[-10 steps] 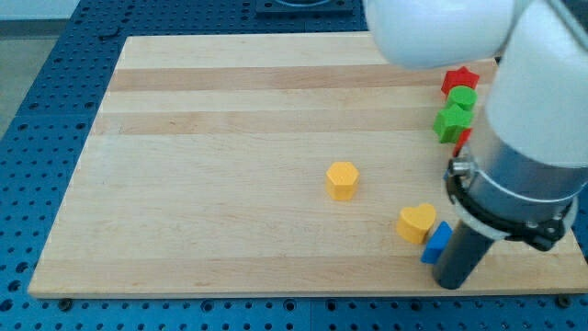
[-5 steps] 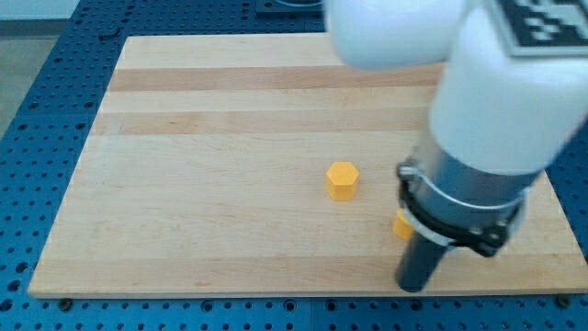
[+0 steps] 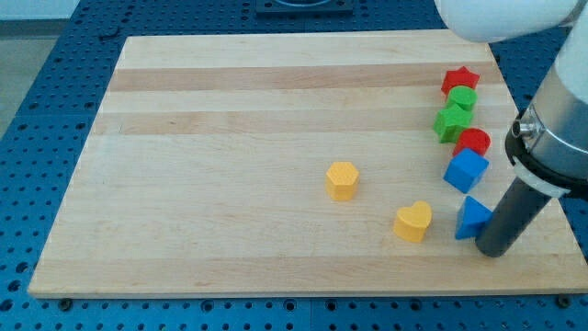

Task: Move blue triangle closer to blue cube

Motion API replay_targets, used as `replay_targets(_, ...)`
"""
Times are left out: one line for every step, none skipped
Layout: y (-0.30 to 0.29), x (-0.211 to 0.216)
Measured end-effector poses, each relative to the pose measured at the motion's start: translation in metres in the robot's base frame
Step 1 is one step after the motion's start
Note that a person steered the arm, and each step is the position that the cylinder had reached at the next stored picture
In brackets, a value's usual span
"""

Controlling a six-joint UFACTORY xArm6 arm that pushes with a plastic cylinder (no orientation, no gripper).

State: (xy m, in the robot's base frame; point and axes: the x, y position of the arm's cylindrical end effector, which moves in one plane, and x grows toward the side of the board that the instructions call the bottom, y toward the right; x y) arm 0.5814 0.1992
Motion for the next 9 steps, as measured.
replay_targets(0.0, 0.015)
replay_targets(-0.022, 0.014)
replay_targets(-0.028, 0.003)
replay_targets(-0.028, -0.002)
replay_targets(-0.028, -0.006)
replay_targets(-0.028, -0.015)
replay_targets(-0.028, -0.024)
replay_targets(-0.028, -0.034)
replay_targets(-0.028, -0.043)
